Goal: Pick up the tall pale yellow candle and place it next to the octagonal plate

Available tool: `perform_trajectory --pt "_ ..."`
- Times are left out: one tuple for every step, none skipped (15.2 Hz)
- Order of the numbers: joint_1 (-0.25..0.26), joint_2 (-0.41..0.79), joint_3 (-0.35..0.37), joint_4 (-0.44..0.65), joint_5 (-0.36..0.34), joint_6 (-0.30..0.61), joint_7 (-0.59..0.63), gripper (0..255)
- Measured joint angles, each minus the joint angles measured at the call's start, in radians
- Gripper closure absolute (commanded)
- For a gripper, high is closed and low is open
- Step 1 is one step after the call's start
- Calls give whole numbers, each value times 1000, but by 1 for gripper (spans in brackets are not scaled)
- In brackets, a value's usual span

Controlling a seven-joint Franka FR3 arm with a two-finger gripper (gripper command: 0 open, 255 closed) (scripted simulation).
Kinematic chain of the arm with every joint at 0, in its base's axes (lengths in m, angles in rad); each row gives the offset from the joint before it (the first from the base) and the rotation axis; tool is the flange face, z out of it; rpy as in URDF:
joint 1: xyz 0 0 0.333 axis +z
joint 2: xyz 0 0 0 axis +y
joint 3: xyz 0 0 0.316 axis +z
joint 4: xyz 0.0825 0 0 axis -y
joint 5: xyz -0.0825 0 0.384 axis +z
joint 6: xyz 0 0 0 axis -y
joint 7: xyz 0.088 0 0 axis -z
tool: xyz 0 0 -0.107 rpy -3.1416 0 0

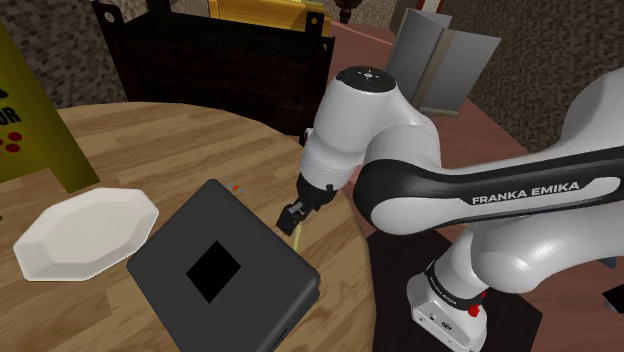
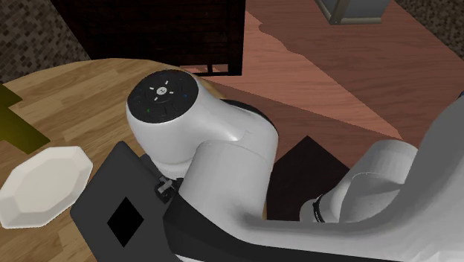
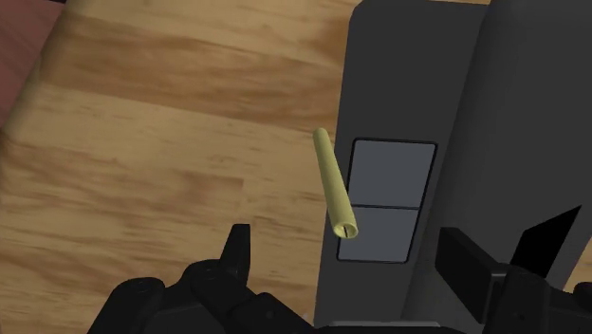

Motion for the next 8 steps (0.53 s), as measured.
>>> perform_trajectory --pt "0 7 6 -7 1 15 3 0" --pt "-3 19 12 -11 -1 32 5 0" --pt "-5 28 17 -18 -1 48 7 0" --pt "-9 41 25 -22 -3 66 12 0" --pt "-13 53 29 -28 -5 83 12 0" --pt "-14 58 31 -35 -4 96 12 0" --pt "-15 63 35 -38 -5 104 15 0" --pt "-16 66 36 -39 -6 107 16 0"
